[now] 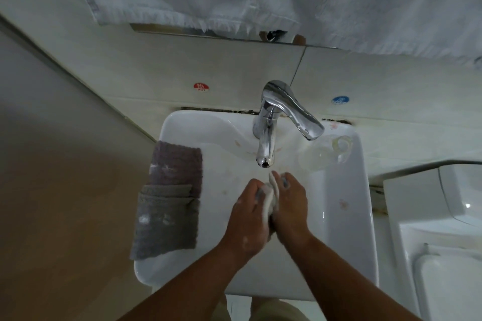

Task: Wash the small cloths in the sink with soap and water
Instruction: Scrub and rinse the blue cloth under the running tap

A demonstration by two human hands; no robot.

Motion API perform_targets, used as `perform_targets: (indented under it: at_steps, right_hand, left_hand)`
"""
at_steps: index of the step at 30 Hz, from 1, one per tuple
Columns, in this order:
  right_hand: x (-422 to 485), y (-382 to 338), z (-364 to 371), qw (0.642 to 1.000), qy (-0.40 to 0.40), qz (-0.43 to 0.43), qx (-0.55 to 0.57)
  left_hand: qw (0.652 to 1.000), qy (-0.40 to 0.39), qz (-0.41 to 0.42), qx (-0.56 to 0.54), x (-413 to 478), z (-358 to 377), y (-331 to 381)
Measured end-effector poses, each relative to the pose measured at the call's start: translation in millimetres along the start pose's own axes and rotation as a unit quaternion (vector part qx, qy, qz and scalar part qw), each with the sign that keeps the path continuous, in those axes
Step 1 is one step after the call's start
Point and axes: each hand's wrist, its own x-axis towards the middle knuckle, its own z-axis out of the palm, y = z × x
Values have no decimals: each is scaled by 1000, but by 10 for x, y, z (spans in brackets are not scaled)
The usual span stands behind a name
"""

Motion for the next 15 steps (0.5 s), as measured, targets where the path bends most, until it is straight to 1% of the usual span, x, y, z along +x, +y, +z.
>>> perform_targets:
  at_steps: [1, 3, 5, 6, 8, 9, 10, 11, 12, 13, 14, 15]
  right_hand:
    - [-153, -5, 31, 999, -14, -25, -23]
    - [-496, -19, 96, 997, -41, -64, -20]
    - [-474, 12, 98, 994, -33, -92, -45]
    - [-321, 47, 73, 995, -21, -87, -54]
    - [-18, 54, -6, 999, 14, -43, -9]
    - [30, 54, -21, 999, 24, -31, -8]
    - [-42, 31, -15, 998, 25, -47, -25]
    - [-194, 5, 16, 995, 10, -78, -54]
    - [-354, -7, 52, 994, -9, -97, -54]
    - [-473, -32, 72, 993, -25, -111, -27]
    - [-485, -12, 73, 993, -28, -115, -15]
    - [-391, 37, 66, 993, -20, -116, -24]
  left_hand:
    - [999, 37, 2, 7, 97, -32, -18]
    - [996, 85, -30, -3, 280, -117, -53]
    - [997, 76, -16, -25, 224, -107, -30]
    - [998, 58, -7, -27, 126, -57, -1]
    - [1000, 12, -2, -25, -30, 37, 17]
    - [1000, 1, 7, -14, -42, 51, 17]
    - [999, 15, 28, 11, 1, 27, 37]
    - [998, 42, 44, 27, 105, 6, 3]
    - [997, 68, 32, 26, 211, -36, -15]
    - [996, 84, 11, -7, 290, -65, -37]
    - [996, 83, -11, -32, 277, -78, -17]
    - [996, 77, -14, -48, 226, -39, -52]
